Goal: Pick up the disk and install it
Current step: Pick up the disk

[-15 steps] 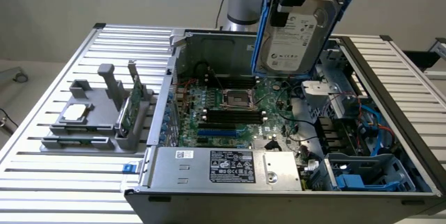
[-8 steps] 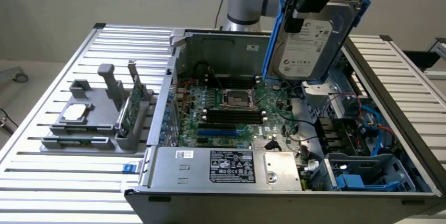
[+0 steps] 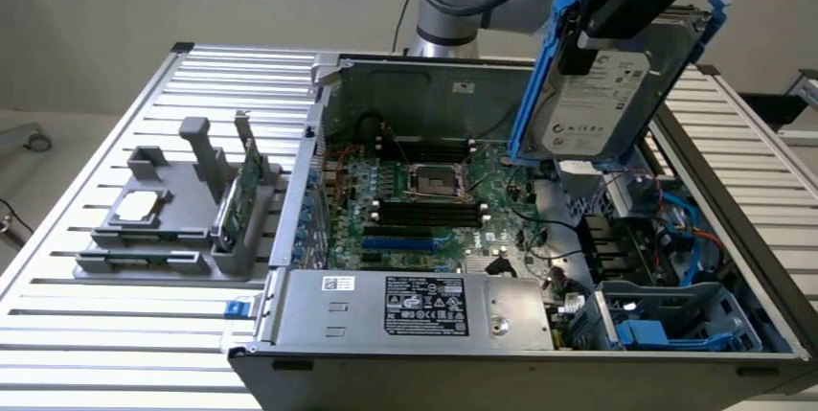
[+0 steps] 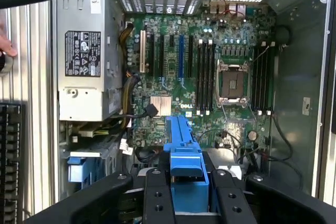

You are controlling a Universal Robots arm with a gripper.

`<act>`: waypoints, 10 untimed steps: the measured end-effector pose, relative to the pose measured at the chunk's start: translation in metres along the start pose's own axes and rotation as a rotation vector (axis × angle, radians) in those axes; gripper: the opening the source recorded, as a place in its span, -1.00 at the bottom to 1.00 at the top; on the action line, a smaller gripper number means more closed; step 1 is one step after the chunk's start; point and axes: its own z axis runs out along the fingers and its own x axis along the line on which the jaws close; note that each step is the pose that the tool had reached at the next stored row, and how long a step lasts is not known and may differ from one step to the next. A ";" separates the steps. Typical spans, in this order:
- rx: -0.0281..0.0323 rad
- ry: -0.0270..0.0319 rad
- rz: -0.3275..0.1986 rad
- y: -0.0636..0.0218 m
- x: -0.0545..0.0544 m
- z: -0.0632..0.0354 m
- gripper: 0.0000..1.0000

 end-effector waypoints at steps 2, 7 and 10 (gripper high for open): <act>0.0004 0.0000 0.000 -0.0061 0.004 -0.0003 -0.35; 0.0006 0.0000 0.000 -0.0212 0.016 -0.0009 -0.35; 0.0008 -0.0001 0.000 -0.0265 0.026 -0.0013 -0.35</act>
